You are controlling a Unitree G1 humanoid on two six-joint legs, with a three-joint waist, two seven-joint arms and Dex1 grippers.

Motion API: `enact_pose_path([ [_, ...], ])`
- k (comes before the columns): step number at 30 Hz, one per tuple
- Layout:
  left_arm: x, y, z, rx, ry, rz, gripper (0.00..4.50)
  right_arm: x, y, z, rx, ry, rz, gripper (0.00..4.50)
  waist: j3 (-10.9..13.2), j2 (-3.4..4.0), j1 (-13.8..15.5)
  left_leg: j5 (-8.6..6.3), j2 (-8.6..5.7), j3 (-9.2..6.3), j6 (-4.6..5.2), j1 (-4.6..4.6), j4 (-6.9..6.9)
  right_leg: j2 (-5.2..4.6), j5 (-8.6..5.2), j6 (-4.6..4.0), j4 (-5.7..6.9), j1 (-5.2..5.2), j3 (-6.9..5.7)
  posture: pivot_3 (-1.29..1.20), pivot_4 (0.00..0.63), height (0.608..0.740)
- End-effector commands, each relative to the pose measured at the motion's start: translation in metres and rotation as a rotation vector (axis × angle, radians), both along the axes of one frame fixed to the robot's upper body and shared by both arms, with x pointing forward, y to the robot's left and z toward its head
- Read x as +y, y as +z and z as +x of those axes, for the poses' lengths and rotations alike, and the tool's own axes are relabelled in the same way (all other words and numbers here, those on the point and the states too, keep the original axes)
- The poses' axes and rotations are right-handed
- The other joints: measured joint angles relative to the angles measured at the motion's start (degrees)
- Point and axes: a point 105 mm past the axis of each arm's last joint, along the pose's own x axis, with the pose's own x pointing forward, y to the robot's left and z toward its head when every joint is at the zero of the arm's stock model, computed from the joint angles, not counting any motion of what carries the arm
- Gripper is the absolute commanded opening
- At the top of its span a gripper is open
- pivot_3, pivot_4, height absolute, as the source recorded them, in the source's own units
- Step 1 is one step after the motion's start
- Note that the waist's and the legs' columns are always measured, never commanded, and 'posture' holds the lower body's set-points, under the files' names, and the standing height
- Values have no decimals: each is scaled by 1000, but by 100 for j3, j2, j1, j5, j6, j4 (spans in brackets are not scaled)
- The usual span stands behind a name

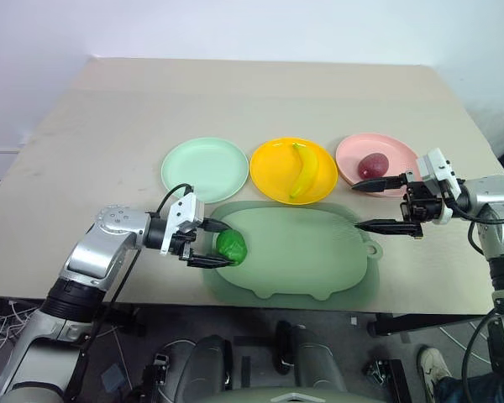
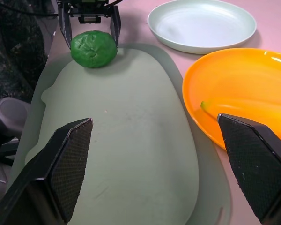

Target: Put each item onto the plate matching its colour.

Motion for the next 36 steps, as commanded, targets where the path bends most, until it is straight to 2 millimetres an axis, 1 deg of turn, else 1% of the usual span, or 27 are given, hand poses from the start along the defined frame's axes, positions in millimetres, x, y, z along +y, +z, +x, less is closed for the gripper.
enact_pose_path([
  [1, 14, 29, 20, -70, 85, -32, 3470, -1, 16, 4, -56, -12, 32, 4500, 0, 0, 0, 0, 0, -1, 0, -1, 0, 0, 0, 0, 0, 0, -1, 0, 150, 740],
  [3, 21, 41, 37, -115, 169, -68, 3470, -1, 17, 6, -57, -24, 42, 4500, 0, 0, -1, 0, -1, -1, 0, -1, 1, 0, 0, 0, 0, 0, -1, 0, 150, 740],
  [5, 28, 53, 50, -140, 230, -115, 3470, -2, 17, 12, -77, -57, 43, 4500, 0, 0, 0, 0, -1, -1, 0, -1, 1, -1, 0, 0, 1, 0, -1, 0, 150, 740],
  [7, 34, 65, 56, -153, 260, -152, 3470, -3, 18, 16, -87, -82, 47, 4500, 0, 0, -3, 11, -1, 1, -20, -2, 1, 0, 1, 1, 6, 0, -3, 0, 150, 740],
  [9, 38, 70, 61, -178, 282, -156, 3470, -4, 19, 20, -97, -104, 54, 4500, 0, 0, -6, 15, -1, 2, -27, -3, 0, 0, 1, 1, 7, 0, -3, 0, 150, 740],
  [11, 45, 70, 72, -199, 344, -145, 3470, -7, 21, 28, -110, -146, 65, 4500, 0, 0, -9, 16, -1, 2, -28, -4, 0, 0, 1, 1, 7, 0, -4, 0, 150, 740],
  [13, 54, 65, 86, -207, 427, -117, 3470, -9, 21, 33, -134, -179, 54, 4500, 0, 0, -6, 16, -1, 4, -28, -3, 0, 0, 1, 1, 7, 0, -4, 0, 150, 740],
  [15, 60, 63, 95, -247, 474, -109, 3470, -11, 21, 37, -146, -199, 53, 4500, 0, 0, -5, 16, -2, 4, -28, -3, 0, 0, 1, 1, 7, 0, -4, 0, 150, 740],
  [17, 65, 63, 103, -243, 531, -128, 3470, -11, 22, 39, -148, -205, 63, 4500, 0, 0, -4, 16, -2, 4, -29, -4, -1, 0, 2, 2, 7, 0, -4, 0, 150, 740],
  [20, 76, 57, 114, -274, 605, -89, 3470, -11, 22, 38, -151, -203, 55, 4500, 0, 0, -7, 16, -2, 6, -29, -6, 0, 0, 2, 2, 6, 0, -4, 0, 150, 740],
  [24, 82, 50, 121, -256, 660, -86, 3470, -12, 23, 36, -146, -195, 60, 4500, 0, 0, -8, 16, -1, 6, -29, -5, -1, 0, 2, 2, 7, 0, -5, 0, 150, 740],
  [26, 81, 48, 123, -171, 674, -140, 3470, -11, 25, 34, -140, -179, 65, 4500, 0, 0, -4, 17, -1, 7, -29, -6, 0, -1, 2, 3, 7, 0, -5, 0, 150, 740],
  [27, 81, 49, 124, -155, 681, -155, 3470, -10, 25, 33, -137, -173, 66, 4500, 0, 0, -6, 17, -1, 7, -29, -6, 0, -1, 2, 3, 7, 0, -5, 0, 150, 740],
  [28, 81, 51, 124, -156, 683, -163, 3803, -10, 25, 33, -138, -178, 65, 4500, 0, 0, -9, 16, -2, 8, -29, -6, 0, -1, 2, 3, 7, 0, -5, 0, 150, 740],
  [29, 81, 52, 125, -115, 693, -188, 4173, -11, 25, 34, -142, -186, 62, 4500, 0, 0, -11, 17, -1, 8, -29, -6, 0, 0, 2, 3, 7, 0, -5, 0, 150, 740],
  [30, 80, 53, 128, -134, 707, -177, 4401, -11, 25, 34, -142, -188, 61, 4500, 0, 0, -9, 17, -1, 7, -29, -6, 0, 0, 2, 3, 7, 0, -5, 0, 150, 740],
  [33, 75, 52, 123, -168, 647, -121, 4462, -11, 23, 33, -125, -182, 63, 4500, 0, 0, -13, 17, -1, 7, -30, -6, 0, 0, 2, 3, 7, 0, -6, 0, 150, 740],
  [36, 76, 57, 123, -281, 637, -80, 4462, -11, 23, 33, -123, -182, 65, 4500, 0, 0, -13, 17, -1, 7, -30, -5, 0, 0, 2, 3, 7, 0, -6, 0, 150, 740],
])
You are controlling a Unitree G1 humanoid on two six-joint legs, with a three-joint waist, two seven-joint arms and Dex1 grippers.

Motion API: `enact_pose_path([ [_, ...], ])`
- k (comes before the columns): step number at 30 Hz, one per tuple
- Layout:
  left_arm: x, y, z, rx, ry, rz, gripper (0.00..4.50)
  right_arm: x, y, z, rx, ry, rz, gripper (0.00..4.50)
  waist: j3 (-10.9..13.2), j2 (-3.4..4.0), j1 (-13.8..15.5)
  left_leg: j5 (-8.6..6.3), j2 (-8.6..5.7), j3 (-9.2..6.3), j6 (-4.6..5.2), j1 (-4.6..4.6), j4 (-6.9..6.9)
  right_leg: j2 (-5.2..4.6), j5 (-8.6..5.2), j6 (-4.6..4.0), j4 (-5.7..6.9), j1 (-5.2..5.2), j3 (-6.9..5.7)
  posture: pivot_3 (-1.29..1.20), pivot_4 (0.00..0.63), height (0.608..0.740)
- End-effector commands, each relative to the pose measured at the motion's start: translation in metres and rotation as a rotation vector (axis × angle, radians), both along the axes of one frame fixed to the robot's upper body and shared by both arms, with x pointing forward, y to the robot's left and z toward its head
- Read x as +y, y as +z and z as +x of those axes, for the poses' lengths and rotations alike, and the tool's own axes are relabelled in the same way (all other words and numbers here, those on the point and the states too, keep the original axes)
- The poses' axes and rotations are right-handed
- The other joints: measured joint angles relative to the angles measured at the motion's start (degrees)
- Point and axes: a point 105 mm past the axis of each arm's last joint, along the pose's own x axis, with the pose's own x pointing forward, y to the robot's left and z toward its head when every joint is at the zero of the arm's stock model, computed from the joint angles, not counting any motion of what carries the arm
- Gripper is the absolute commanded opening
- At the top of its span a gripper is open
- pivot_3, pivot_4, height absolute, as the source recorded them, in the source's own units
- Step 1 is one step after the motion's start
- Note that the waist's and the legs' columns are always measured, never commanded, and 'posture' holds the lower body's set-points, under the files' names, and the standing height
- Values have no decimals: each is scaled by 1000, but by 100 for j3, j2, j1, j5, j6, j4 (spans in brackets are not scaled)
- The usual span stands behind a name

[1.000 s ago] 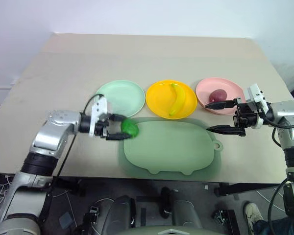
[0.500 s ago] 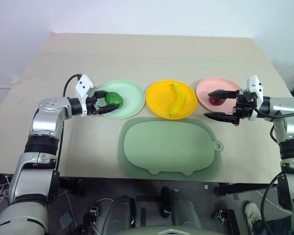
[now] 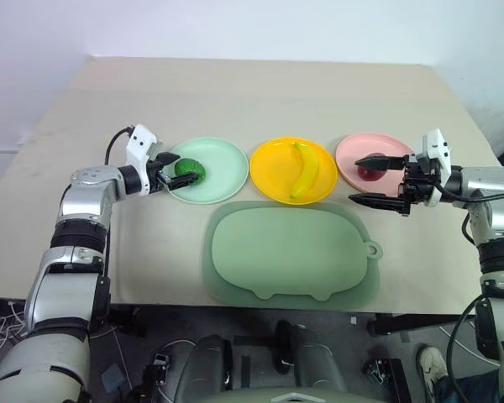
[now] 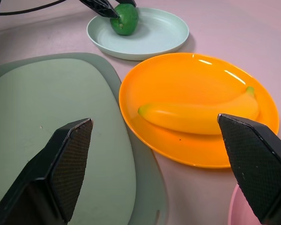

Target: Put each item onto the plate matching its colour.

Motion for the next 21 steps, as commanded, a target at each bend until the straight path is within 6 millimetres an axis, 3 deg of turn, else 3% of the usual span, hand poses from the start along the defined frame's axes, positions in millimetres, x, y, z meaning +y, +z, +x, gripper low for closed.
enact_pose_path([
  [1, 0, 22, -1, -153, -26, 92, 4462, -3, 16, -2, -55, 1, 11, 4500, 0, 0, 1, 0, 0, 0, 0, 0, 0, 0, 0, 0, 0, 0, 0, 0, 150, 740],
  [11, 6, 58, -20, -200, -115, 16, 4462, -2, 18, -2, -51, 10, 25, 4500, 0, 0, 0, 0, 1, 1, -1, 0, 0, 0, 0, 0, 0, 0, 0, 0, 150, 740],
  [14, -10, 69, -45, -134, -273, -105, 4462, 1, 24, -4, -56, 39, 55, 4500, 0, 0, 0, 0, 2, -1, -1, -1, 0, 0, 0, 0, 0, 0, 0, 0, 150, 740],
  [18, -28, 49, -71, -35, -410, -63, 4462, 4, 24, -12, -45, 95, 56, 4500, 0, 0, -2, 0, 2, -1, -1, 0, 0, 0, 0, 0, 0, 0, 1, 0, 150, 740],
  [21, -34, 31, -78, -10, -432, 16, 4462, 7, 22, -18, -47, 132, 46, 4500, 0, 1, 1, 1, 3, -3, -1, 2, 0, 1, -1, -1, 1, 0, 1, 0, 150, 740],
])
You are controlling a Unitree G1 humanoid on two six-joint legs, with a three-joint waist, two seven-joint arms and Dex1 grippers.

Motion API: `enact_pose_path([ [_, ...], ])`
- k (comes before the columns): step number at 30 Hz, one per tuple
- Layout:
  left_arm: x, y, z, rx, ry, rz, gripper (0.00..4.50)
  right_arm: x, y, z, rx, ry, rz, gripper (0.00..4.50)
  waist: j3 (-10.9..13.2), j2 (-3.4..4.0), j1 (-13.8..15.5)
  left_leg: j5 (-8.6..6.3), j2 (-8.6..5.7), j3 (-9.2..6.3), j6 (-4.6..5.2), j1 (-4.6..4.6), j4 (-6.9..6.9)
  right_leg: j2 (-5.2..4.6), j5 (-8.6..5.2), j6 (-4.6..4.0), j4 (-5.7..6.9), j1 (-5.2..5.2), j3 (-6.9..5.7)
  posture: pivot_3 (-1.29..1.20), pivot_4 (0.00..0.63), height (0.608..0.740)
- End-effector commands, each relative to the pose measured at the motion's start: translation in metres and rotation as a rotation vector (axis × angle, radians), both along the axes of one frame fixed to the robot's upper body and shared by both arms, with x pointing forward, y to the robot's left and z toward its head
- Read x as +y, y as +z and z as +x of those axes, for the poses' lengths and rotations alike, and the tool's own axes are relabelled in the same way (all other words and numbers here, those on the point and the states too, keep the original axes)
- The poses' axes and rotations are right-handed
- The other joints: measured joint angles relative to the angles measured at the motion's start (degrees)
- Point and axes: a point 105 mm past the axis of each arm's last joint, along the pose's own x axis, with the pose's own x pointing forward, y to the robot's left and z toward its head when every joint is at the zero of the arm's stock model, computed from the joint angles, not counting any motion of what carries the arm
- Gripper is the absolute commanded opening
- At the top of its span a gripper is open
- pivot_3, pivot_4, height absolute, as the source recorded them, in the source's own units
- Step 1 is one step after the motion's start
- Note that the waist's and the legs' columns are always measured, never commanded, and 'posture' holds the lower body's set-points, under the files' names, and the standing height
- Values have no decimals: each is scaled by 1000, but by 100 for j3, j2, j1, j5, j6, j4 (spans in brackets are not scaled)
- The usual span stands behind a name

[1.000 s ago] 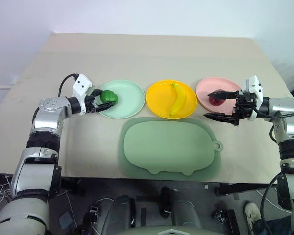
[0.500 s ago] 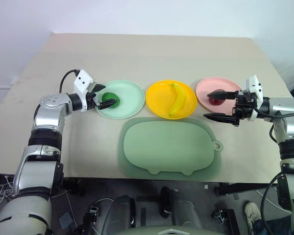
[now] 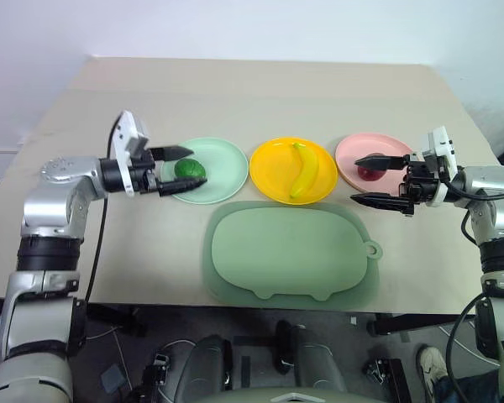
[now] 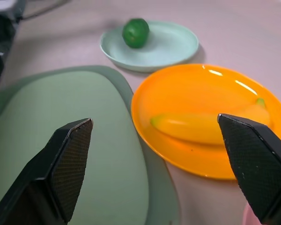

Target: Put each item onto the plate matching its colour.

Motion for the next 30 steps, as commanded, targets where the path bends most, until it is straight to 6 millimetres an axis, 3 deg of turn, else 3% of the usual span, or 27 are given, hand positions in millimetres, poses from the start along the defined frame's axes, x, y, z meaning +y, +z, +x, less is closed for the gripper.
enact_pose_path([
  [1, -7, -3, -8, -36, -39, 80, 4462, 2, 12, -9, -66, 53, -4, 4500, 0, 0, 8, 0, 0, -1, 0, 0, 0, 0, 0, 0, -1, 0, 0, 0, 150, 740],
  [4, -13, -2, -21, -37, -144, 74, 4462, 6, 10, -23, -32, 127, -9, 4500, 0, 0, 20, 0, -1, -3, 0, -3, 1, 0, 0, 0, -1, 0, 0, 0, 150, 740],
  [11, -21, 23, -34, -20, -290, 0, 4462, 0, 13, -24, -6, 123, 8, 4500, 0, 0, 17, -1, -1, -2, 1, -1, 1, 0, 0, -1, -2, 0, 0, 0, 150, 740],
  [19, -30, 10, -36, 33, -352, 47, 4462, -14, 15, -23, -4, 84, -10, 4500, 0, 0, 8, -1, -3, -2, 1, 0, 1, 1, -1, -1, -2, 2, 0, 0, 150, 740],
  [30, -31, -4, -38, 86, -344, 10, 4462, -13, 11, -34, 31, 105, -4, 4500, 0, -1, 12, -1, -1, -3, 1, -2, 1, -1, -1, 0, -3, 2, 0, 0, 150, 740],
])
